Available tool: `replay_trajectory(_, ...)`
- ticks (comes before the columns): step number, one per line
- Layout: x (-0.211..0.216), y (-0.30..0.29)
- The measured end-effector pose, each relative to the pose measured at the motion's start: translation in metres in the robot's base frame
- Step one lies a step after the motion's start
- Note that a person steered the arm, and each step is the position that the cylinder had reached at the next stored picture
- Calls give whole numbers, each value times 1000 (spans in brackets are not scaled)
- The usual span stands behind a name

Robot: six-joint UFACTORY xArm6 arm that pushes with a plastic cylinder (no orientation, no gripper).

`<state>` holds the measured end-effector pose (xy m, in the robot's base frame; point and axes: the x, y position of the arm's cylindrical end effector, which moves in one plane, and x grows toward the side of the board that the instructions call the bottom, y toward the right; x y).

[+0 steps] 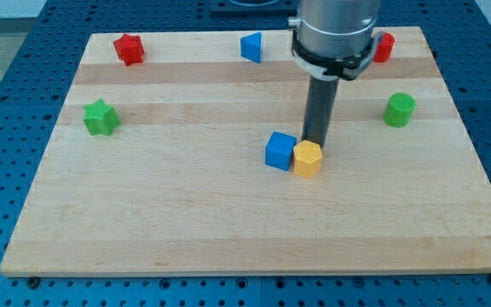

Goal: Push the cube to the bottom left of the board

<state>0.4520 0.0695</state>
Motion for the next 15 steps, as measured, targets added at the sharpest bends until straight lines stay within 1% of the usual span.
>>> replay_trajectory(2,3,-50)
replay_trajectory(3,10,-67)
replay_trajectory(4,20,-69)
replay_trajectory(5,35,-69)
replay_trajectory(8,102,-69)
replay_trajectory(9,119,-75)
replay_trajectory(10,129,-97)
replay_trajectory(11,126,-112)
replay_trajectory(12,101,-112)
replay_trajectory(13,96,-123)
replay_trajectory(15,119,-155)
